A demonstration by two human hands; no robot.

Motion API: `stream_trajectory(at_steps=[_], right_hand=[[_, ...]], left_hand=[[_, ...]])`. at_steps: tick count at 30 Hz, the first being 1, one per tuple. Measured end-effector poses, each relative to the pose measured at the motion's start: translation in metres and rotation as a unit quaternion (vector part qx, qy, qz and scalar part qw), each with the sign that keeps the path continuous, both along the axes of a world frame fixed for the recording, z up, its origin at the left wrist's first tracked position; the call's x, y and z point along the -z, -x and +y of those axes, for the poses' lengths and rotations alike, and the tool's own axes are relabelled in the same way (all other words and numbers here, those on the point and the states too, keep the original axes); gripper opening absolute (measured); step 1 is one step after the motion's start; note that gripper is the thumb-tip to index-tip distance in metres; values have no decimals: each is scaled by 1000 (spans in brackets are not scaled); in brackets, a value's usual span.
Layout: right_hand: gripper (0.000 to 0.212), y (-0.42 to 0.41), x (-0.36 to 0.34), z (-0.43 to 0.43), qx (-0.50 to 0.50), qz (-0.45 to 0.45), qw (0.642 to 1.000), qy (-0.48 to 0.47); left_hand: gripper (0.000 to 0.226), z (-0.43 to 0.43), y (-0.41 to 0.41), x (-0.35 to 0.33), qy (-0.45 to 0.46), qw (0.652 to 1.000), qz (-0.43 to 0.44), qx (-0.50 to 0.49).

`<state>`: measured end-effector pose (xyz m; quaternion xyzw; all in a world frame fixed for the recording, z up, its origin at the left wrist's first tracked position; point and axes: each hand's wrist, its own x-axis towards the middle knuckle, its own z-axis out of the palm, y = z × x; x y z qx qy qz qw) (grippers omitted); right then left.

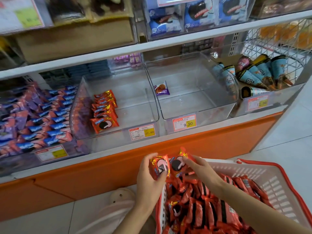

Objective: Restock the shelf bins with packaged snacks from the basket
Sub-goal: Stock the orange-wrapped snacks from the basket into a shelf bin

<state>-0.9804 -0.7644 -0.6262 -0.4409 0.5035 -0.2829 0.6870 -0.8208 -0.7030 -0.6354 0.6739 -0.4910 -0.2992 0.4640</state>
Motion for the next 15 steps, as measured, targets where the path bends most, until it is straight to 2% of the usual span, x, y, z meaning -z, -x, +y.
stream_trajectory(at_steps=[3, 6, 8, 11, 15], right_hand=[[27, -6, -12, 2, -80, 6, 996, 30], [27, -15, -35, 4, -158, 43, 983, 79], [24, -23, -52, 4, -196, 93, 964, 154], [27, -42, -75, 1, -199, 99, 945, 239], [28, -79, -99, -6, -179, 97, 930, 306]], left_hand=[[65, 5, -14, -18, 35, 999, 22, -16], [53, 9, -31, -37, 75, 997, 17, -23], [44, 14, -46, -52, 110, 993, -25, -21], [43, 21, -70, -73, 179, 979, -86, -45], [41, 30, -105, -87, 237, 959, -131, -86]])
